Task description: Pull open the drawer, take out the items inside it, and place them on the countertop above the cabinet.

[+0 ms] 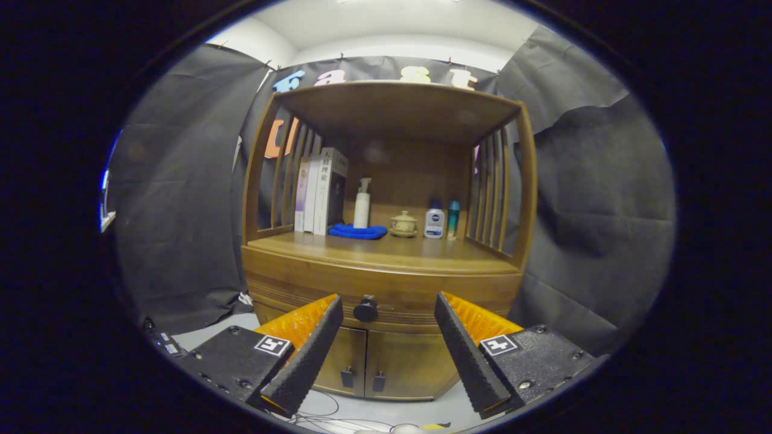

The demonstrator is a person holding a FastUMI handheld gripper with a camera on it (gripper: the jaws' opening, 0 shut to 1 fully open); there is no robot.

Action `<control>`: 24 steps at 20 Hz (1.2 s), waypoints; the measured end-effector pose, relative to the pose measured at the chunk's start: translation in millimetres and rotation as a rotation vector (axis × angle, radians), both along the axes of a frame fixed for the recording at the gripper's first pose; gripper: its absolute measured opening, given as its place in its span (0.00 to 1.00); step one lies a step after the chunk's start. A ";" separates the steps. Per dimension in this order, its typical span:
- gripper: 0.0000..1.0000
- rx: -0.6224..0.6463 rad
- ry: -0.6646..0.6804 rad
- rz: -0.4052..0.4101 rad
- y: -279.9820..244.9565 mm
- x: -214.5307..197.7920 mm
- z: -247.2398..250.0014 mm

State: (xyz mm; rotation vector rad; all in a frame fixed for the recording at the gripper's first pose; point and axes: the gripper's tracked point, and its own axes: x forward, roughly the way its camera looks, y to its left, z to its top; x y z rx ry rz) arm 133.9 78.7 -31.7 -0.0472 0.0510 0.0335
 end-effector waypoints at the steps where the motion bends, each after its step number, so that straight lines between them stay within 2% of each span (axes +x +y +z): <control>1: 0.99 0.000 0.009 0.005 5.6 11.6 -6.9; 8: 0.95 0.001 0.065 -0.025 23.8 95.1 -51.4; 12: 0.85 0.011 0.114 -0.051 20.4 124.0 -74.2; 14: 0.79 0.024 0.101 -0.051 21.3 129.6 -74.7; 21: 0.46 -0.002 0.112 -0.082 20.2 133.0 -74.9; 24: 0.40 -0.001 0.109 -0.092 19.7 133.4 -75.1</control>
